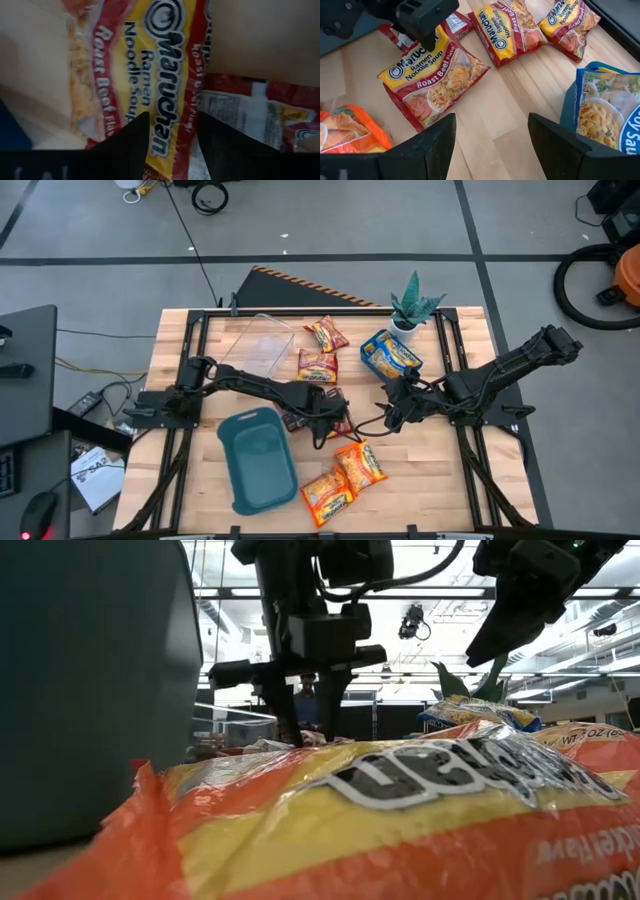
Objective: Sort Maruchan noodles
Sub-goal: Put the red noodle pack into the transparent bin
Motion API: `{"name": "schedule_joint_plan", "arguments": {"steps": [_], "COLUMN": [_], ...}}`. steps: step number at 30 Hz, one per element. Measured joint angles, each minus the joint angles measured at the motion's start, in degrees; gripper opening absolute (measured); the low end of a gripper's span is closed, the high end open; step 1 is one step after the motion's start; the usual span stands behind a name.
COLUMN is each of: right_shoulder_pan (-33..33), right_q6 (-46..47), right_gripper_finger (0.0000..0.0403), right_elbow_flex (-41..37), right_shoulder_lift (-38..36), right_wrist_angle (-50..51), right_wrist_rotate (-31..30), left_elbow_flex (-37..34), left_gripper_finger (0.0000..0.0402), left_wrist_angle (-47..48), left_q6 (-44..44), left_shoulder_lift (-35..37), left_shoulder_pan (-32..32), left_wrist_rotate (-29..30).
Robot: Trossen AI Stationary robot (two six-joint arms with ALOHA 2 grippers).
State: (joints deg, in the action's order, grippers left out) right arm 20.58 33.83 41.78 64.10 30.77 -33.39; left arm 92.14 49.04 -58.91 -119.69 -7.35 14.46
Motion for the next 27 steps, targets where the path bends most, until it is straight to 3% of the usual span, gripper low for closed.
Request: {"name": "schedule_joint_plan", "arguments": {"steps": [16, 27], "right_shoulder_pan": [0.0, -0.1], "right_q6": [-0.2, -0.4], "right_gripper_finger": [0.0242, 0.0239], "right_elbow_flex": [0.0, 0.0], "right_shoulder_lift": [0.0, 0.0], "right_wrist_angle": [-1.4, -0.6], "right_wrist_rotate": [0.0, -0.1], "left_elbow_flex": [0.0, 5.7], "left_gripper_finger": [0.0011, 0.0005], "left_wrist_angle": [-0.4, 4.2], "left_q6": [1.4, 8.6], "left_shoulder_lift": [0.1, 3.4], "left_shoulder_pan": [0.1, 2.3], "left_wrist_rotate": [-0.3, 0.0]}}
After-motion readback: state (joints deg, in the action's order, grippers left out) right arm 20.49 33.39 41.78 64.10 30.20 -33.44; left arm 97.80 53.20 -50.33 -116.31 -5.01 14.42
